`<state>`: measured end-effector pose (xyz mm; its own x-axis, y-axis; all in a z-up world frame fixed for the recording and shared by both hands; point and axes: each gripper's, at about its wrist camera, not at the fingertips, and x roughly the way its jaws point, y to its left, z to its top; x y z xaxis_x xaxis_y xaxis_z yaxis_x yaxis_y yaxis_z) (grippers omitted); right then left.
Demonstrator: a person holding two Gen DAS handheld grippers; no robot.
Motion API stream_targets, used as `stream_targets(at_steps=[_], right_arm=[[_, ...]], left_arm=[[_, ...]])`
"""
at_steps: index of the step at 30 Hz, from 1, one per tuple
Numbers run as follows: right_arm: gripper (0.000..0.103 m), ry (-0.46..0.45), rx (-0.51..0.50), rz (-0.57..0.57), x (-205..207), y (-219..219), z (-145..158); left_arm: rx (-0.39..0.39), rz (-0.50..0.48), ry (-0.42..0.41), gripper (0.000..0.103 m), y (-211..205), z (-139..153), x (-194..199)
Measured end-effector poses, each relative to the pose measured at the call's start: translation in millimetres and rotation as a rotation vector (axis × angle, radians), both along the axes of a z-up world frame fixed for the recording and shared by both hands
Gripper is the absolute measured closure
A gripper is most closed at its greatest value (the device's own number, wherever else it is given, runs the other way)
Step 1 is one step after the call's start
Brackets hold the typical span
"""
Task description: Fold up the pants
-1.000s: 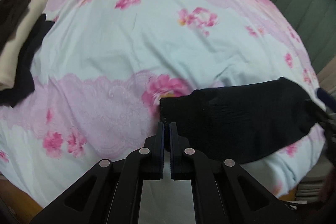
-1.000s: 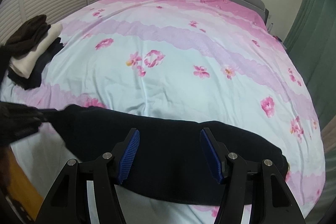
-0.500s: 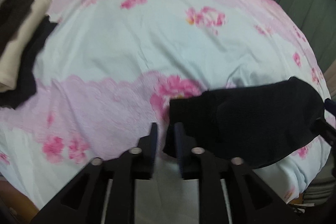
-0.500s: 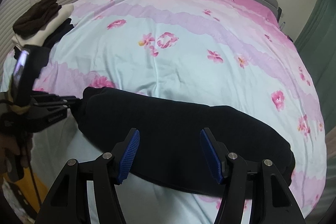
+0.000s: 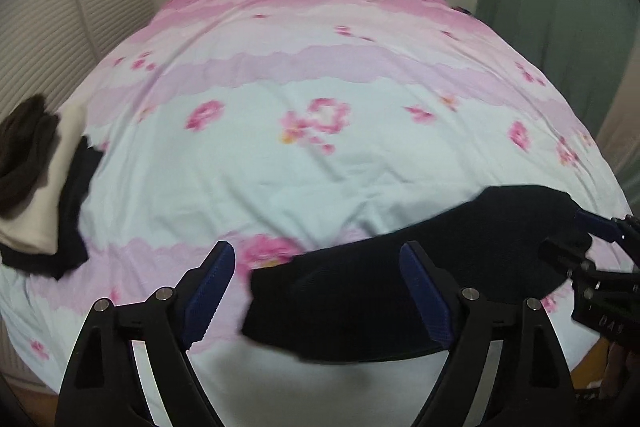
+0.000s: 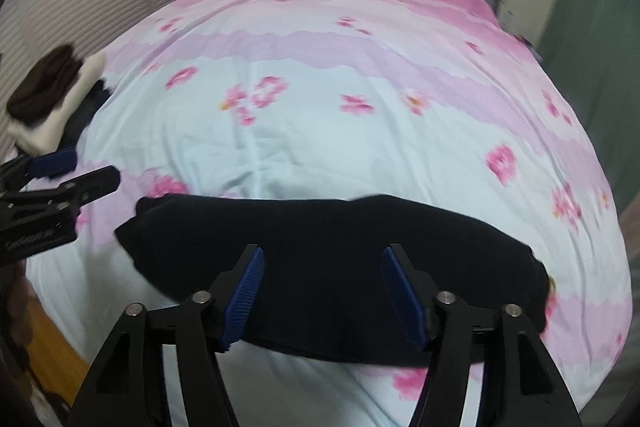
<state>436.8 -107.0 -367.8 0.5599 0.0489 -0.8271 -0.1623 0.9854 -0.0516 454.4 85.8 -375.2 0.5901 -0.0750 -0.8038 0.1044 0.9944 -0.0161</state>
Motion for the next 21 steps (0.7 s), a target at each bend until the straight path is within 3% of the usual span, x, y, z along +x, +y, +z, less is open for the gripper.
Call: stream_targets(at_steps=[5, 11, 17, 21], right_arm=[[0.032, 0.021, 0.050, -0.151, -13, -68, -7], [0.032, 0.104, 0.113, -0.291, -36, -135, -45], [0.032, 0.155, 0.226, -0.433, -49, -172, -79], [0.032, 0.178, 0.318, -0.466, -51, -175, -98]], left_arm=[[0.003, -0.091, 0.024, 0.018, -46, -15, -7], [0.047, -0.157, 0.071, 0.018, -82, -47, -20], [0.084, -0.208, 0.102, 0.018, -93, -70, -30], [0.085, -0.208, 0.100, 0.018, -92, -75, -33]])
